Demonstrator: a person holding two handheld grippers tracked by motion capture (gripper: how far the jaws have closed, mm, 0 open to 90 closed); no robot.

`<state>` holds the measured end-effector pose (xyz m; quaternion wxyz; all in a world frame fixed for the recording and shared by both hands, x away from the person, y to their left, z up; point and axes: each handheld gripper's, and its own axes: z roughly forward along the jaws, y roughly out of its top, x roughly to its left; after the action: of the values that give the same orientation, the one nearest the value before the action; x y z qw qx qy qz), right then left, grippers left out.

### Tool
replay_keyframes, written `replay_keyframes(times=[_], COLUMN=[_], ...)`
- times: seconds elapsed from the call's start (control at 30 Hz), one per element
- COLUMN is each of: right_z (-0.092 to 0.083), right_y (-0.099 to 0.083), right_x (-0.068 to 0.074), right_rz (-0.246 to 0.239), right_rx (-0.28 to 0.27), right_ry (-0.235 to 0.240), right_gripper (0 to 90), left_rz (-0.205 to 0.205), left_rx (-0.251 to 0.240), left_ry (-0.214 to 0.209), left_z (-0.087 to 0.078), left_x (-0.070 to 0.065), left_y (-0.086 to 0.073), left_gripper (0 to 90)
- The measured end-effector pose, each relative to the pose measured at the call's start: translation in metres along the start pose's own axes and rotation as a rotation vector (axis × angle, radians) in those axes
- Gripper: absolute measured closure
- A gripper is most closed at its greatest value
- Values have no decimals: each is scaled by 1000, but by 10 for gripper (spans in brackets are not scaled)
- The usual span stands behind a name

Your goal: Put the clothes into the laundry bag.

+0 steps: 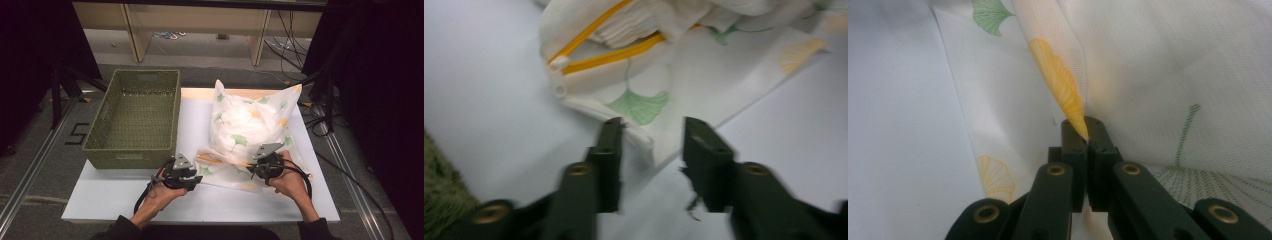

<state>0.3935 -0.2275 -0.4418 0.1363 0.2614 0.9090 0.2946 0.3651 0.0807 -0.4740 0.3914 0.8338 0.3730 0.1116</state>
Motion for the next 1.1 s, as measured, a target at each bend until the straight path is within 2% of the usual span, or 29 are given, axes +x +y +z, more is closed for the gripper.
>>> replay_keyframes(times=[0.03, 0.1, 0.13, 0.17, 0.23, 0.27, 0.3, 0.33, 0.4, 0.43, 0.47, 0.53, 0.6, 0.67, 0.7, 0.83, 0.87, 0.9, 1.03, 1.07, 1.1], right_z=[0, 0, 1, -1, -1, 1, 0, 0, 0, 0, 1, 1, 2, 4, 6, 13, 16, 18, 25, 26, 28], right_y=[0, 0, 0, 0, 1, 1, 1, 0, 0, 1, 1, 1, 1, 1, 1, 2, 1, 1, 2, 3, 2], right_x=[-1, -1, 0, 0, 0, 0, 0, -1, -1, -1, -1, -2, -1, -1, -1, -8, -9, -12, -21, -25, -27], right_rz=[-15, -13, -2, -4, -8, -8, -5, -17, -1, 2, -4, -15, -13, -18, -20, -16, -11, -19, -1, -13, -1], right_rx=[-6, -8, -3, 4, 9, -7, -6, -8, -9, -12, -11, 5, -9, 10, 4, 16, 9, 8, -4, -10, -14], right_ry=[-7, -8, 10, 13, 0, 9, 8, 3, 4, 8, 11, 17, -1, 4, -15, -18, -31, -37, -81, -86, -100], right_gripper=[899, 899, 899, 899, 899, 899, 899, 899, 899, 899, 899, 898, 895, 895, 896, 897, 897, 897, 899, 899, 899], left_rz=[-45, -82, -84, -60, -87, -98, -128, -116, -55, -64, -75, -104, -94, -36, -30, 15, 26, 59, 58, 70, 73], left_rx=[6, 19, 31, 46, 47, 45, 38, 26, 27, 9, 2, -24, -56, -77, -86, -73, -76, -63, -55, -45, -43], left_ry=[0, 9, 20, 40, 55, 54, 46, 40, 34, 31, 9, 6, 1, -19, -36, -68, -71, -65, -76, -77, -74], left_z=[2, 8, 11, 14, 22, 24, 26, 27, 27, 28, 27, 27, 21, 12, 8, 0, -1, -3, -4, -4, -4], left_x=[0, -2, -2, -1, 3, 5, 6, 8, 11, 11, 12, 10, 4, -5, -9, -21, -23, -24, -26, -25, -26], left_y=[0, 2, 3, 5, 8, 8, 8, 7, 5, 4, 2, -1, -4, -5, -5, -8, -9, -10, -12, -12, -12], left_gripper=[462, 350, 324, 316, 347, 386, 412, 448, 593, 657, 741, 840, 860, 861, 861, 860, 861, 861, 862, 862, 862])
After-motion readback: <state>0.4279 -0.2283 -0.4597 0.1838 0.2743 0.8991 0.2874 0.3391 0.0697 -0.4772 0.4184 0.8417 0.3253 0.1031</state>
